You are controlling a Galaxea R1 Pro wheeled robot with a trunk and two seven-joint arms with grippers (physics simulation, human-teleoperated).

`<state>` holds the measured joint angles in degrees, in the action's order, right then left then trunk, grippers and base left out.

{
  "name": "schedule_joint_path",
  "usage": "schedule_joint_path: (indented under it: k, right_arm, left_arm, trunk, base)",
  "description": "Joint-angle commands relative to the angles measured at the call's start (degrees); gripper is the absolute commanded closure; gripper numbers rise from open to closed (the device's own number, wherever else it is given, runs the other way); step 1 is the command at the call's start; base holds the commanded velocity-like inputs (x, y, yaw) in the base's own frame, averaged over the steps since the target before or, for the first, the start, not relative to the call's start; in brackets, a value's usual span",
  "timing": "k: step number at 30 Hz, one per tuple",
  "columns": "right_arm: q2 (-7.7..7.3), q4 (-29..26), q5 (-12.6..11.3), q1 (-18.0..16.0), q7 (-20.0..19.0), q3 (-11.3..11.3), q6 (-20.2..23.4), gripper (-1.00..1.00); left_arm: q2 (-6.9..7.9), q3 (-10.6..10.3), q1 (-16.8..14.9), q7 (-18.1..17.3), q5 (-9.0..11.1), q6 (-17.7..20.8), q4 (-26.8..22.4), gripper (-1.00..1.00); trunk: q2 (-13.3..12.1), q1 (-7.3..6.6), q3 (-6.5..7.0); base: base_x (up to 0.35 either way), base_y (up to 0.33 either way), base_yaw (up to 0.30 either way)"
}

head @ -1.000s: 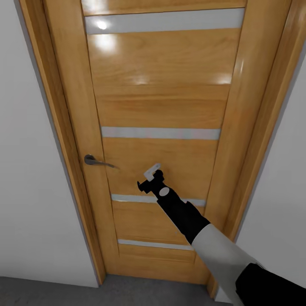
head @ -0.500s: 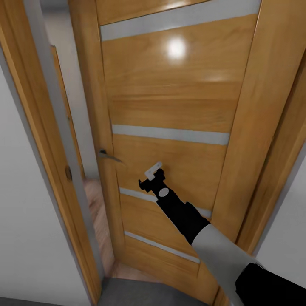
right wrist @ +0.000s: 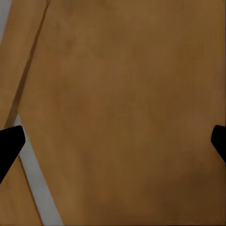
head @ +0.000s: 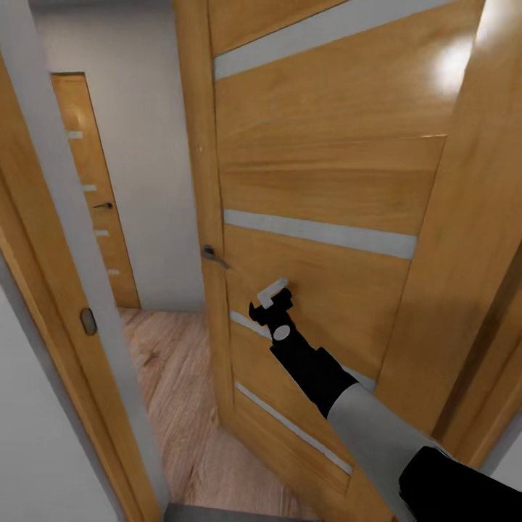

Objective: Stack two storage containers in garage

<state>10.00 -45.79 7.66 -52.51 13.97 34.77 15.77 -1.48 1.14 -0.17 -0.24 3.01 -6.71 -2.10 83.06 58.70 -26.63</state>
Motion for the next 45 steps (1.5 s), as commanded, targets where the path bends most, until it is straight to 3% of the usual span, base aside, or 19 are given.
schedule_joint_path:
  k: [1, 6, 7, 11, 27, 31, 45]
  right_arm:
    - [0.00, 3.5, 0.6, -0.1, 0.7, -0.1, 0.6, -1.00]
    - [0.00, 5.6, 0.9, -0.1, 1.6, 0.4, -2.9, -1.00]
    - [0.00, 8.1, 1.0, -0.1, 2.0, 1.5, -5.3, -1.00]
    - [0.00, 9.3, 0.9, -0.1, 2.1, 1.8, -6.2, -1.00]
    - [0.00, 9.7, 0.9, -0.1, 2.1, 1.9, -5.9, -1.00]
    - [0.00, 10.2, 1.1, -0.1, 2.1, 3.9, -5.9, -1.00]
    - [0.00, 12.4, 1.2, 0.1, 2.6, 4.3, -6.2, -1.00]
  left_arm:
    - [-0.01, 0.1, 0.0, 0.0, 0.3, -0.1, 0.0, -1.00]
    - [-0.01, 0.1, 0.0, 0.0, 0.3, -0.1, 0.0, -1.00]
    - [-0.01, 0.0, 0.0, 0.0, 0.2, -0.1, 0.0, -1.00]
    - [-0.01, 0.0, 0.0, 0.0, 0.2, -0.2, 0.0, -1.00]
    - [-0.01, 0.0, 0.0, 0.0, 0.3, -0.2, 0.0, -1.00]
    - [-0.01, 0.1, 0.0, 0.0, 0.3, -0.3, -0.1, -1.00]
    - [-0.01, 0.1, 0.0, 0.0, 0.3, -0.4, -0.1, -1.00]
  trunk:
    - [0.0, 0.03, -0.06]
    - [0.0, 0.03, -0.06]
    - [0.0, 0.03, -0.06]
    - [0.0, 0.03, -0.06]
    - [0.0, 0.03, -0.06]
    - [0.0, 0.03, -0.06]
    - [0.0, 0.03, -0.06]
  base:
    - [0.277, 0.000, 0.000]
    - [0.249, 0.000, 0.000]
    - [0.230, 0.000, 0.000]
    - [0.193, 0.000, 0.000]
    - [0.028, 0.000, 0.000]
    - [0.000, 0.000, 0.000]
    - [0.000, 0.000, 0.000]
